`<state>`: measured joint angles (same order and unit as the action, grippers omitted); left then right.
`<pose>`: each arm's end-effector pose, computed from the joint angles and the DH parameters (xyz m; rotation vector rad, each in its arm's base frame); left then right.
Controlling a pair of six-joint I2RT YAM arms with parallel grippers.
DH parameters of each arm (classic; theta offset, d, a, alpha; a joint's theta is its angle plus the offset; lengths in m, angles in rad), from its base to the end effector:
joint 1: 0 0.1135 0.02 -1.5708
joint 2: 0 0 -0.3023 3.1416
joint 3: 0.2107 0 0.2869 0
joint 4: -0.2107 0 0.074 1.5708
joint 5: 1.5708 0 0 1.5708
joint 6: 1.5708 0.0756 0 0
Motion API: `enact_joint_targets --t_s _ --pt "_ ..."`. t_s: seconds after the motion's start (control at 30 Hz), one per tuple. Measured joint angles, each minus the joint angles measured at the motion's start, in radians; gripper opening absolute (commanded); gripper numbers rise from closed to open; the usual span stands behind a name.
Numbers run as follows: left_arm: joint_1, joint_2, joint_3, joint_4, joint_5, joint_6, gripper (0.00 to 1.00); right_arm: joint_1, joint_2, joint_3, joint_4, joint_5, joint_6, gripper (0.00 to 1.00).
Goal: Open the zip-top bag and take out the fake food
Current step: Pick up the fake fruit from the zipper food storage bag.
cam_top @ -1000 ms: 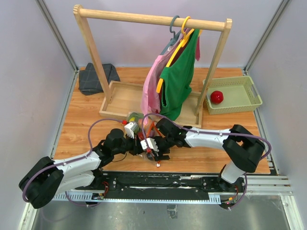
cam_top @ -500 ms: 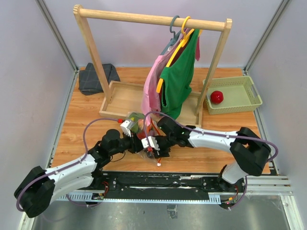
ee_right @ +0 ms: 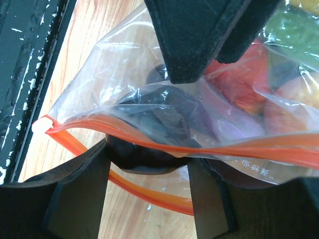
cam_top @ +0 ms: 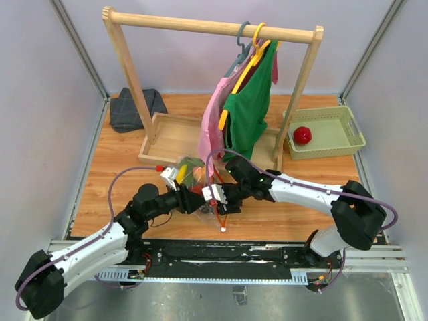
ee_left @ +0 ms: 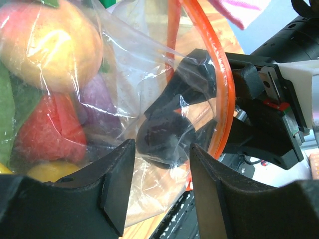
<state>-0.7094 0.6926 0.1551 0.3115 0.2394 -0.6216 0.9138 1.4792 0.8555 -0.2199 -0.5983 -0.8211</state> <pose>0.1422 -0.1457 0.1814 0.2706 1.9291 -1.1367 0.1775 0.2999 0.1974 -1.9620 1.3039 0.7620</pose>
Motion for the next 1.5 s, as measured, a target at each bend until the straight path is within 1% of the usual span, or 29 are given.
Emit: enact_joint_targets --t_s 0.27,0.37,0.73,0.87,1.07,1.5 --pt "0.000 -0.039 0.000 -0.018 -0.013 -0.004 0.52 -0.041 -0.035 0.024 -0.069 -0.009 -0.024 0.44" --pt "0.000 -0.055 0.000 -0.022 -0.030 -0.004 0.53 -0.061 -0.050 0.045 -0.120 -0.027 -0.044 0.44" --pt "0.000 -0.135 0.000 -0.022 -0.151 0.001 0.54 -0.080 -0.073 0.100 -0.303 -0.091 -0.138 0.45" --pt "0.000 -0.160 0.000 -0.023 -0.187 0.014 0.54 -0.095 -0.082 0.108 -0.340 -0.094 -0.163 0.45" --pt "0.000 -0.157 0.003 -0.023 -0.222 0.031 0.54 -0.123 -0.108 0.122 -0.406 -0.111 -0.206 0.45" --pt "0.000 -0.143 0.019 -0.022 -0.267 0.058 0.54 -0.248 -0.141 0.157 -0.545 -0.147 -0.290 0.46"
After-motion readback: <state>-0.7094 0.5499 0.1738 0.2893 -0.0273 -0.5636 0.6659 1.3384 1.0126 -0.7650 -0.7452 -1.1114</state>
